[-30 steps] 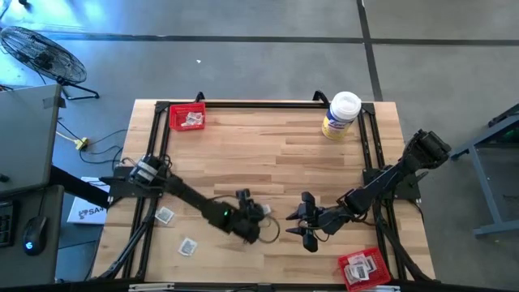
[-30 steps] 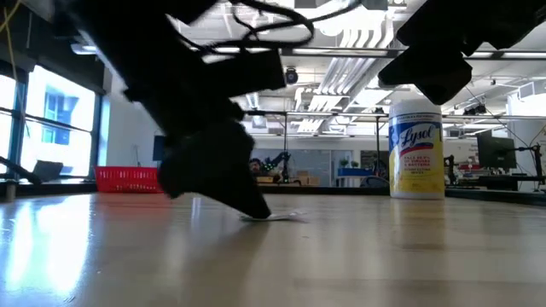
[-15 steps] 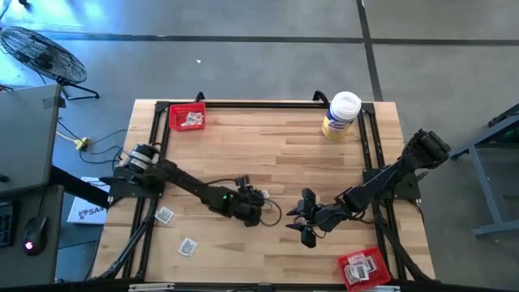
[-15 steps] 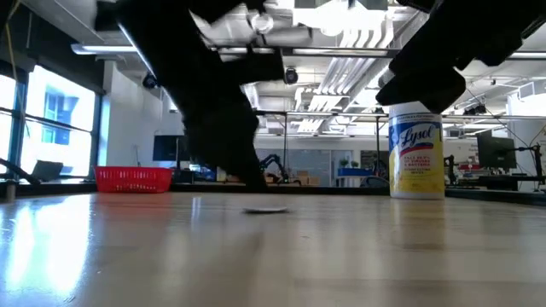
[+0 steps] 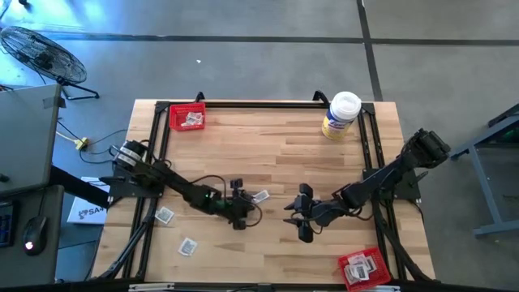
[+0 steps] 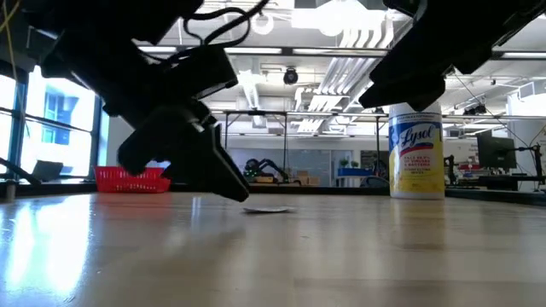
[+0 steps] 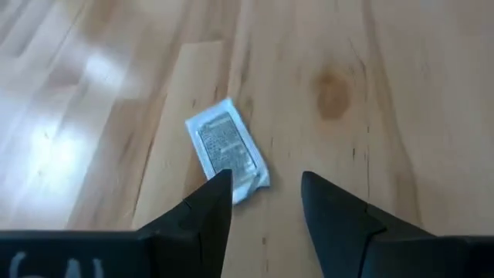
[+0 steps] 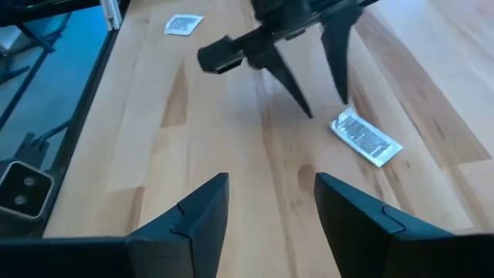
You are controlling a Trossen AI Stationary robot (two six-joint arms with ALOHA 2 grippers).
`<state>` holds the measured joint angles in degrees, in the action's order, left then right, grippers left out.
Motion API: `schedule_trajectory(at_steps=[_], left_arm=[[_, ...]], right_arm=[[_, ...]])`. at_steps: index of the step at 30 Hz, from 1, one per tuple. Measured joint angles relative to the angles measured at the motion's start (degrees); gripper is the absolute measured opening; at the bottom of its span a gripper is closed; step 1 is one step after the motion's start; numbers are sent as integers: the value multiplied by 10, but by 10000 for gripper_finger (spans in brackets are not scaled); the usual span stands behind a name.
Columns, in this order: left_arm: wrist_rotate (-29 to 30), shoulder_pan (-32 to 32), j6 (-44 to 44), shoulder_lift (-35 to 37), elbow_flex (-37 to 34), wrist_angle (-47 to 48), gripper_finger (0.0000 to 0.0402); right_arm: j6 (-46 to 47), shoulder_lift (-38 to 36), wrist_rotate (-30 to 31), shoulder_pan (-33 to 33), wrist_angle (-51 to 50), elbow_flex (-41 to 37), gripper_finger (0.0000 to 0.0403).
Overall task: Pick & Place First Aid Supplies
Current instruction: Put the white and orange ointment pack into the top red bin
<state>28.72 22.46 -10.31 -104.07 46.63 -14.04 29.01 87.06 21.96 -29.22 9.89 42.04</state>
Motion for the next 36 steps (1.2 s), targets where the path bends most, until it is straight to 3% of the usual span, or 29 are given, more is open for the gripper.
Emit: schedule_trajectory(at_steps=[4,13,23,29,36], left_arm=[[-15,-13,64,-9,-7,-10,153],[-127,-69,105,-7,-7,-10,153],[-181,-110,151,-17,-5,-9,150],[-240,-145,147,-30,-4,-25,102],[-240,-161,129,-46,-3,-14,14]], right_arm=[[-8,0,0,4,4,0,186],[-3,0,17,7,11,0,186],[7,0,41,7,11,0,186],[10,0,43,7,14,0,185],[12,0,31,6,18,0,184]])
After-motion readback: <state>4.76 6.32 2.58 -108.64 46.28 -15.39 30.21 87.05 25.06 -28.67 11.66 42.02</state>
